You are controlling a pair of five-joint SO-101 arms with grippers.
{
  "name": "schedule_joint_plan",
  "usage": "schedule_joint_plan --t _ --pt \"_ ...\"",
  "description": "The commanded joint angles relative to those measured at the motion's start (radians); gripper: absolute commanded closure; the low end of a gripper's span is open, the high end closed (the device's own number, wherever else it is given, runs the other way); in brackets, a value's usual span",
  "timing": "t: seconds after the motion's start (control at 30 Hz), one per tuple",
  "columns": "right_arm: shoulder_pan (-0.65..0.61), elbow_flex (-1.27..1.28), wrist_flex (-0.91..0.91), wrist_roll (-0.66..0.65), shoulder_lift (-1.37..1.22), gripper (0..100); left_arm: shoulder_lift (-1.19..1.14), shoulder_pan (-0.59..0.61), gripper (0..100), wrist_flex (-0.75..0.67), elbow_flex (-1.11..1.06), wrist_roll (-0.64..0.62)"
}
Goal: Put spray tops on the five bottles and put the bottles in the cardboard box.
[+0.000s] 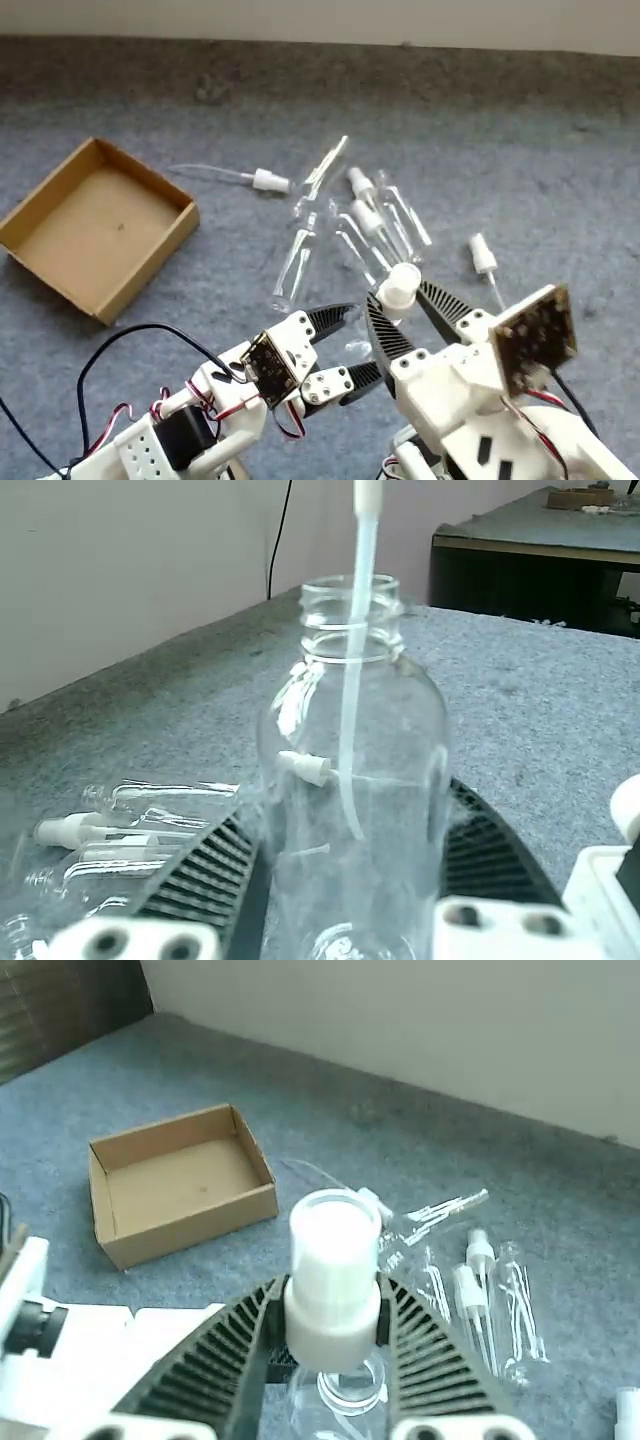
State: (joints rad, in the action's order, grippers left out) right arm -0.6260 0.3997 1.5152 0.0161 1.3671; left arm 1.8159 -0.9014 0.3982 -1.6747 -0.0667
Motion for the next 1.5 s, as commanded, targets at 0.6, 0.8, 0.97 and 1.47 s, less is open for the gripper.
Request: schedule_joint_plan --t 0.6,0.8,0.97,1.47 --pt "0.134 0.148 0.097 -0.068 -0.002 90.9 0.013 0.018 91 -0.009 -0.021 0.005" --pt "0.134 0.157 0.104 -0.068 -0.002 90.6 0.013 0.018 91 -0.009 -0.021 0.005" --pt "0.133 0.151 0.104 -0.063 -0.002 81.4 0.013 0.018 91 -0.009 -0.021 0.005" --pt "0.010 -0.035 0.153 -0.058 -0.012 80.7 0.013 0.054 91 -0.011 -0.021 0.005"
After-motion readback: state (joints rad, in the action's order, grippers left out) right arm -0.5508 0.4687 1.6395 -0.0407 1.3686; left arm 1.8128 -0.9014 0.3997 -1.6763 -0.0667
